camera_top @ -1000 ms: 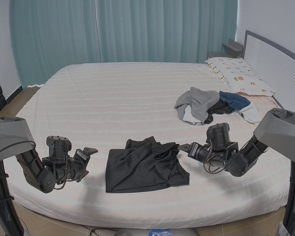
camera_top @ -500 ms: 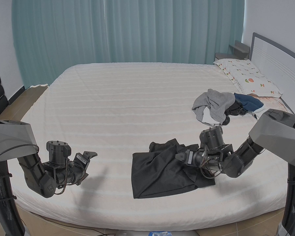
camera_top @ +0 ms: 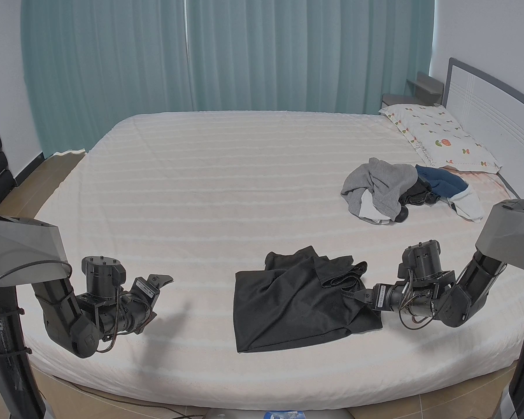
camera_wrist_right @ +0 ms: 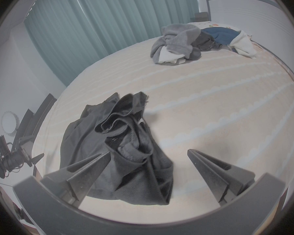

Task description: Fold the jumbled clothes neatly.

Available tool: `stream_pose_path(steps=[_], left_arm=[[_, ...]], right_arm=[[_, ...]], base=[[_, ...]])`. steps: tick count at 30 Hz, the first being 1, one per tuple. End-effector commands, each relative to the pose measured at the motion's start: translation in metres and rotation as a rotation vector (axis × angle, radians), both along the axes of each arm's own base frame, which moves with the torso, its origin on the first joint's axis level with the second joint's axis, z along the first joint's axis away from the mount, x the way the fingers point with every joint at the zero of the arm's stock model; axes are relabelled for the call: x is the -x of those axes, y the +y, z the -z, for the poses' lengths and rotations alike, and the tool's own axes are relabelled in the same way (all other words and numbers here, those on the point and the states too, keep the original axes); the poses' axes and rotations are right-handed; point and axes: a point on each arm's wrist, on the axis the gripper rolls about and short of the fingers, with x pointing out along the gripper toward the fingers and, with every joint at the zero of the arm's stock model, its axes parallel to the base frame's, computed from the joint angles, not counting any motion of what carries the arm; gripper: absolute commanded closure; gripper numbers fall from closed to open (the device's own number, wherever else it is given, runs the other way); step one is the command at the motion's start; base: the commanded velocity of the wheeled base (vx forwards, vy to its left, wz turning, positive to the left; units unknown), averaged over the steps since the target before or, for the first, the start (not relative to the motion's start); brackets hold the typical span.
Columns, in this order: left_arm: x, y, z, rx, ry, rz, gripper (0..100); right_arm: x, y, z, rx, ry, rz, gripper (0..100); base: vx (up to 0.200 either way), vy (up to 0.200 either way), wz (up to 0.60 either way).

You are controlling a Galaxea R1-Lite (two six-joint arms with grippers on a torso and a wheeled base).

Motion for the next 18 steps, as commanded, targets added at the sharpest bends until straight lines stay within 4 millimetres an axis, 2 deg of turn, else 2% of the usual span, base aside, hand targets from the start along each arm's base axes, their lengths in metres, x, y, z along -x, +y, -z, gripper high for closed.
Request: stream_pose_path(steps=[1, 8, 14, 18], left_arm=[[0.0, -0.001, 0.001, -0.001, 0.005, 0.002, 0], [0.0, -0.001, 0.002, -0.001, 0.006, 0.002, 0], [-0.001, -0.001, 0.002, -0.001, 0.005, 0.002, 0], [0.0, -0.001, 0.003, -0.001, 0.008, 0.002, 0]], right_arm=[[0.0, -0.001, -0.004, 0.0, -0.01, 0.006, 0], [-0.001, 0.002, -0.007, -0.019, -0.03, 0.003, 0], [-0.006, 0.018, -0.009, -0.031, -0.051, -0.027, 0], [-0.011, 0.026, 0.008, -0.03, -0.016, -0.032, 0]], base=[[0.0, 0.0, 0.0], [0.0, 0.0, 0.0], [0.0, 0.0, 0.0], [0.0, 0.0, 0.0]])
